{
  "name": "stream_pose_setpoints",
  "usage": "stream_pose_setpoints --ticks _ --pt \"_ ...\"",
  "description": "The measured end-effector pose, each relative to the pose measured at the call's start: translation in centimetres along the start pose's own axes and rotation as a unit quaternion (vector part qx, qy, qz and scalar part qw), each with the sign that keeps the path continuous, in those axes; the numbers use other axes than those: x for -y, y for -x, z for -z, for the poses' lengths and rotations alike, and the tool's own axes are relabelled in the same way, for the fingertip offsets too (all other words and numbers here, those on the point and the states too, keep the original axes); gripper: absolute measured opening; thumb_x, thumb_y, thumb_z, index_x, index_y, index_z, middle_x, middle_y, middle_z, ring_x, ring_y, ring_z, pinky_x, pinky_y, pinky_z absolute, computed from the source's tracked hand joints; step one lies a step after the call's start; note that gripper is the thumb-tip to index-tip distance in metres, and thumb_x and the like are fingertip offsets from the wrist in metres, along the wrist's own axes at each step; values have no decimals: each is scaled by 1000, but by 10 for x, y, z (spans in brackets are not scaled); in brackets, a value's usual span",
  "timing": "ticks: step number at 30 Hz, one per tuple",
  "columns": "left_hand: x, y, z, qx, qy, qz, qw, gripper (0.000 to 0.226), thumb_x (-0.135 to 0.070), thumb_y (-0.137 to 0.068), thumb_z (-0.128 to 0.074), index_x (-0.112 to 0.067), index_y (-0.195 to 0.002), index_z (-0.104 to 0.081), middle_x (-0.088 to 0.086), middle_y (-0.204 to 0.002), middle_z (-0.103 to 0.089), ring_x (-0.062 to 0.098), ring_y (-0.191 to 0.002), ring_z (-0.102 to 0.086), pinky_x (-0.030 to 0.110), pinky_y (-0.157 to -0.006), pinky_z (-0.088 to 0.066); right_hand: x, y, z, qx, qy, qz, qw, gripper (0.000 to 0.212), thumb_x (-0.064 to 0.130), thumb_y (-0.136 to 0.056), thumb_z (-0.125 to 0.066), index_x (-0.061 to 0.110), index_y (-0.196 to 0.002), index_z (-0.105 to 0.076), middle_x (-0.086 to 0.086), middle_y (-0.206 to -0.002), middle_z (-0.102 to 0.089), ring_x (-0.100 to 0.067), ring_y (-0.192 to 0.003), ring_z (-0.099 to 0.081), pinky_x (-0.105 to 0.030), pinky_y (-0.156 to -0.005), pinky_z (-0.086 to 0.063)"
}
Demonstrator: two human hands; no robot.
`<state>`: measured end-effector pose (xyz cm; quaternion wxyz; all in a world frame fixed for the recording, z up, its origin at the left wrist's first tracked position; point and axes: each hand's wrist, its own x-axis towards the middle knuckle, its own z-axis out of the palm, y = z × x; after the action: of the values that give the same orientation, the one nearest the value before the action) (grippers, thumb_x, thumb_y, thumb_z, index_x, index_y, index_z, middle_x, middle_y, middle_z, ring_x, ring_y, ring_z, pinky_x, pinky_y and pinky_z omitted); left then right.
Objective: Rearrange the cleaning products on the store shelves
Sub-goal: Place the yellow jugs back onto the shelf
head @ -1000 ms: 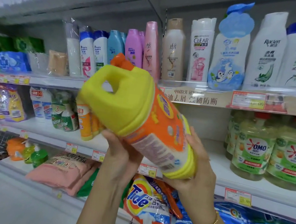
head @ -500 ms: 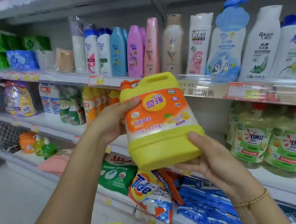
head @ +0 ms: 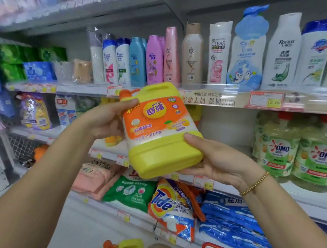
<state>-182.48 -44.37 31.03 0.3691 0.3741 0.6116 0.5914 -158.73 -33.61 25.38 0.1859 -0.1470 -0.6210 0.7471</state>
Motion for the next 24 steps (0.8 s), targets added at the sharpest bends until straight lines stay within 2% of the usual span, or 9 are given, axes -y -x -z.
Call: stream_pose_setpoints --ticks 3,6,9,11,13,16,18,20,24 --pt "11 10 9 -24 -33 -96 995 66 -29 -68 -72 -17 -130 -54 7 -115 -69 21 -89 -69 36 -68 -58 -20 -17 2 32 21 -36 999 45 19 -76 -62 10 -120 -58 -8 -115 -69 -19 -103 -67 -35 -88 -55" --pt "36 22 13 -45 -94 -144 984 69 -26 -62 -78 -24 -126 -52 0 -109 -72 20 -91 -71 34 -66 -56 -48 -37 3 40 54 -81 994 50 14 -74 -66 13 -122 -56 -9 -116 -69 -24 -108 -65 -40 -95 -51" --pt "85 29 21 -42 -107 -147 982 69 -17 -61 -80 -27 -124 -54 -1 -106 -72 16 -93 -70 27 -66 -56 -73 -56 10 12 132 -65 989 59 17 -72 -73 17 -127 -52 -8 -110 -71 -25 -107 -65 -41 -100 -47" --pt "126 32 27 -28 -133 -124 983 72 -12 -61 -85 -28 -124 -54 -3 -107 -72 12 -96 -69 26 -71 -56 -86 -69 12 -13 154 -27 988 58 16 -74 -75 22 -128 -53 -5 -109 -71 -21 -102 -67 -37 -93 -51" --pt "171 36 34 -18 -173 -99 980 71 -19 -60 -88 -33 -121 -54 -6 -111 -70 12 -99 -68 28 -78 -55 -103 -85 14 -12 209 -7 978 55 15 -74 -77 24 -124 -56 -3 -111 -68 -19 -102 -67 -37 -87 -55" --pt "236 45 47 -23 -188 -52 981 78 -33 -55 -87 -39 -125 -52 -5 -117 -67 15 -103 -67 37 -84 -56 -143 -111 15 68 366 -29 928 39 25 -75 -79 26 -111 -64 3 -108 -67 -14 -99 -63 -32 -86 -53" --pt "275 53 54 -14 -205 -23 978 72 -34 -59 -85 -41 -123 -52 -8 -112 -69 13 -99 -68 40 -84 -56 -172 -126 12 127 466 -53 874 28 27 -80 -75 24 -106 -65 5 -104 -65 -9 -92 -58 -17 -81 -45" --pt "309 60 60 -2 -229 -3 973 67 -31 -63 -85 -42 -120 -51 -11 -108 -69 8 -97 -67 34 -84 -55 -201 -136 4 159 540 -69 823 26 24 -81 -73 19 -106 -67 6 -97 -62 -7 -83 -53 -6 -65 -36" --pt "373 70 67 14 -261 39 964 72 -23 -64 -84 -49 -119 -46 -24 -107 -65 -3 -96 -63 22 -83 -51 -263 -149 -2 236 558 -136 784 28 16 -76 -76 12 -102 -66 6 -82 -56 -3 -68 -49 -7 -54 -32"
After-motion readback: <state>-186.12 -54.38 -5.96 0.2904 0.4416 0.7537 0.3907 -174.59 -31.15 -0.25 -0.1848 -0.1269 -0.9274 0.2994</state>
